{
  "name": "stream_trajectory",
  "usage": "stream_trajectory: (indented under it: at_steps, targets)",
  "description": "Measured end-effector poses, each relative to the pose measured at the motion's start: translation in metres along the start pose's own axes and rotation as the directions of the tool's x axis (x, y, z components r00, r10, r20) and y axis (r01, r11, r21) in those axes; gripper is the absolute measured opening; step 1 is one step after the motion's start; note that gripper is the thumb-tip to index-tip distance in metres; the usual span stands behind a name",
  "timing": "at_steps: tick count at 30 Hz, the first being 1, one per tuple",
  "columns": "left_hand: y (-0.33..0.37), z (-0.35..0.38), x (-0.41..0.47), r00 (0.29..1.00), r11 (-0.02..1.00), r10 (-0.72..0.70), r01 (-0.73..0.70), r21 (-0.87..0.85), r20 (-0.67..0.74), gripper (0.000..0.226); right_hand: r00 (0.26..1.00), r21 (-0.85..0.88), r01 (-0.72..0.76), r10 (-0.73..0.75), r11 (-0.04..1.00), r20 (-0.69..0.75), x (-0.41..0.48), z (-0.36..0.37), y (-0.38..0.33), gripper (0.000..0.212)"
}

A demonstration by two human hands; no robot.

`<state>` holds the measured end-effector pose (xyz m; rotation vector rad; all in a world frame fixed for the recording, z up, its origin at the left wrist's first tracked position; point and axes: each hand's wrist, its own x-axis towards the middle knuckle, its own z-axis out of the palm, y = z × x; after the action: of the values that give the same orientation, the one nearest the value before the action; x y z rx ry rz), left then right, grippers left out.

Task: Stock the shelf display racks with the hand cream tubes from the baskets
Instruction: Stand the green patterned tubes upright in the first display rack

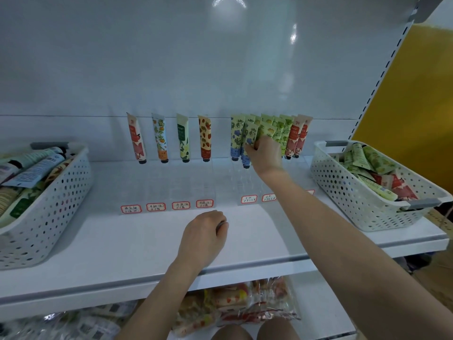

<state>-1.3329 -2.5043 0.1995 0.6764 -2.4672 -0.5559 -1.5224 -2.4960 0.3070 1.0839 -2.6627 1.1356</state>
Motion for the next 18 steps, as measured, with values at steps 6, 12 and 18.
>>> stream_trajectory:
  at_steps: [6,12,18]
  targets:
    - [-0.001,0.000,0.000,1.000,1.000,0.002,-0.002,0.002,0.000,0.022,1.000,0.060,0.002,-0.002,0.998,-0.002,-0.003,-0.001,0.002,0.050]
    - [-0.001,0.001,0.000,1.000,1.000,0.001,-0.001,-0.004,-0.001,0.022,0.999,0.091,0.028,-0.026,0.995,-0.023,-0.008,-0.001,0.006,0.043]
    - [-0.001,0.000,-0.001,1.000,1.000,-0.001,0.000,-0.021,-0.022,0.019,0.991,0.163,-0.015,0.035,0.987,-0.127,-0.009,-0.005,0.032,0.033]
